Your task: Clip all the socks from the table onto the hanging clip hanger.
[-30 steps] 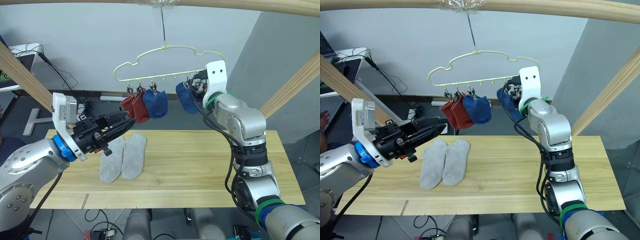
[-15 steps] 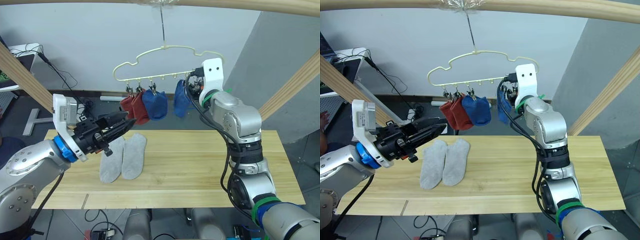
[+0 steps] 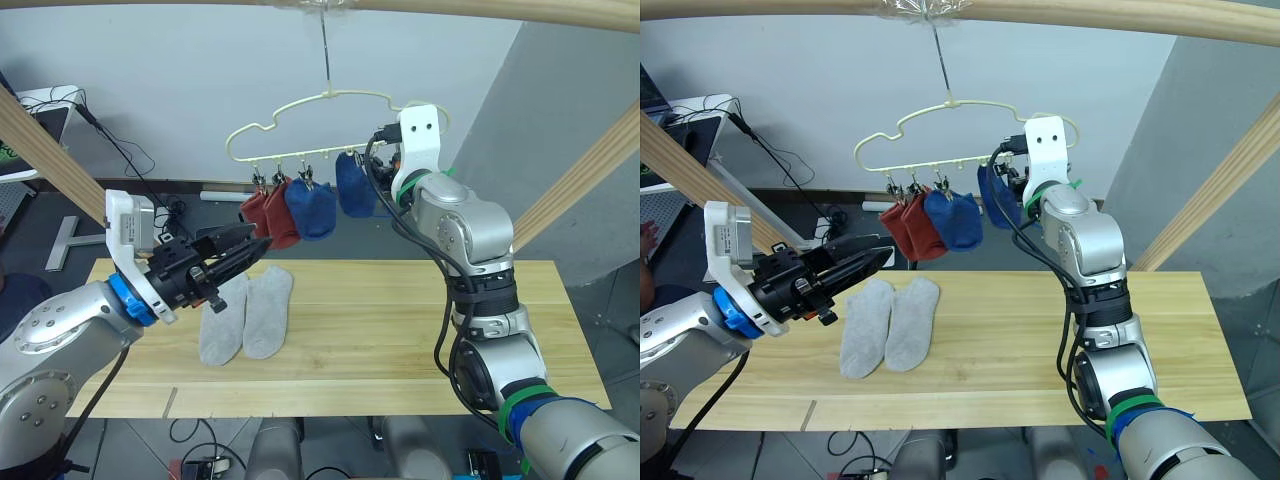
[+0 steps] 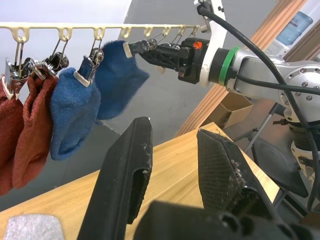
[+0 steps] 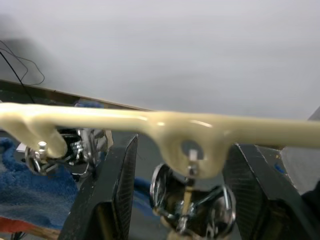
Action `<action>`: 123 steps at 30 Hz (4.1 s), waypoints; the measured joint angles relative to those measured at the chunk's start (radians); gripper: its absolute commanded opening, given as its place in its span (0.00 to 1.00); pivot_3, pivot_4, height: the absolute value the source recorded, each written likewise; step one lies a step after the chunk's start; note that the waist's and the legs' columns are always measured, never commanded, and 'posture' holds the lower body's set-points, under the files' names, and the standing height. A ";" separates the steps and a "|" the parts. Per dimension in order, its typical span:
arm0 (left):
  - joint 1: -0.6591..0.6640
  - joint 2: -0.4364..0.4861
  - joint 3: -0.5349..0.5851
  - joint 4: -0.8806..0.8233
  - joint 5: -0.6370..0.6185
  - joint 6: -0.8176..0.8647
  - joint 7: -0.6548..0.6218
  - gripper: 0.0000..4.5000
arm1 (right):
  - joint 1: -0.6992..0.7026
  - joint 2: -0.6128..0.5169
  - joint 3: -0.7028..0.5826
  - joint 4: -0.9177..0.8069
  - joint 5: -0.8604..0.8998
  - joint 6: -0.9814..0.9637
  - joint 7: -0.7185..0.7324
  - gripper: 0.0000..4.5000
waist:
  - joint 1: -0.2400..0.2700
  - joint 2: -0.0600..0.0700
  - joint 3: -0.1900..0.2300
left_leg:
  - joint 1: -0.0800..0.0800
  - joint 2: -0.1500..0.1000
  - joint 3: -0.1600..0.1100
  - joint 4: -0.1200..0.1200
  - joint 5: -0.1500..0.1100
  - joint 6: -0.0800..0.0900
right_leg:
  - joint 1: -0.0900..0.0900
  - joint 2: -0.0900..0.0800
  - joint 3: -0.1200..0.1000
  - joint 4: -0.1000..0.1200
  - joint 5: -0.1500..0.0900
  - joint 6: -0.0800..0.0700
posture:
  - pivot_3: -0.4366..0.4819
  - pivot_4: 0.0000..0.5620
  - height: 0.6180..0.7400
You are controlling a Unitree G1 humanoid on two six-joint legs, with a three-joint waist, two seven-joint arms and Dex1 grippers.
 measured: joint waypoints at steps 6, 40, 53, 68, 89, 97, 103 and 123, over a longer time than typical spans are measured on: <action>0.000 -0.006 0.000 -0.001 0.009 0.000 0.000 0.38 | -0.017 0.006 -0.001 0.019 0.000 -0.016 -0.005 0.56 | 0.000 0.000 0.000 | 0.000 0.000 0.000 0.000 0.000 0.000 | -0.001 0.000 0.000 0.001 0.000 0.000 | 0.42 0.51 1.00; -0.001 -0.019 -0.009 -0.016 0.035 -0.001 -0.002 0.37 | -0.024 0.013 -0.001 0.027 0.002 -0.017 -0.022 0.39 | 0.000 0.000 0.000 | -0.001 0.000 0.000 0.000 0.000 0.000 | -0.001 0.000 0.000 0.001 0.000 0.000 | 0.42 0.51 1.00; -0.006 -0.025 -0.027 -0.016 0.043 -0.001 -0.004 0.37 | -0.024 0.011 -0.003 0.027 0.000 -0.018 -0.025 0.39 | 0.000 0.000 0.000 | -0.001 0.000 0.000 0.000 0.000 0.000 | -0.001 0.000 0.000 0.001 0.000 0.000 | 0.41 0.49 1.00; -0.011 -0.034 -0.029 -0.016 0.052 -0.002 -0.005 0.37 | -0.033 0.010 -0.023 0.026 0.000 -0.018 -0.040 0.39 | 0.000 0.000 0.000 | -0.001 0.000 0.000 0.000 0.000 0.000 | -0.001 0.000 0.000 0.001 0.000 0.000 | 0.40 0.49 1.00; -0.010 -0.042 -0.046 -0.016 0.055 -0.016 -0.002 0.37 | -0.058 0.013 -0.038 0.026 0.000 -0.019 -0.044 0.02 | 0.000 0.000 0.000 | -0.001 0.000 0.000 0.001 0.000 0.000 | -0.001 0.000 0.000 0.002 0.000 0.000 | 0.41 0.50 1.00; 0.039 -0.035 -0.046 -0.016 0.059 0.001 0.022 0.37 | -0.058 0.013 -0.038 0.025 0.000 -0.018 -0.045 0.02 | -0.001 0.000 0.000 | -0.001 0.000 0.000 0.001 0.000 0.000 | -0.001 0.000 0.000 0.002 0.000 0.000 | 0.41 0.51 1.00; 0.089 0.042 -0.086 0.003 0.145 0.095 0.074 0.37 | -0.058 0.016 -0.038 0.013 0.001 -0.007 -0.054 0.02 | -0.001 0.001 0.000 | -0.001 0.000 0.000 0.001 0.000 0.000 | -0.002 0.000 0.000 0.002 0.000 0.000 | 0.40 0.54 1.00; -0.119 -0.096 -0.512 0.370 0.667 0.028 0.084 0.99 | -0.057 0.034 -0.041 -0.048 0.005 0.051 -0.066 0.02 | -0.003 0.003 0.007 | -0.003 0.000 0.001 0.000 0.000 0.000 | -0.005 0.000 0.000 0.003 0.000 0.000 | 0.36 0.59 1.00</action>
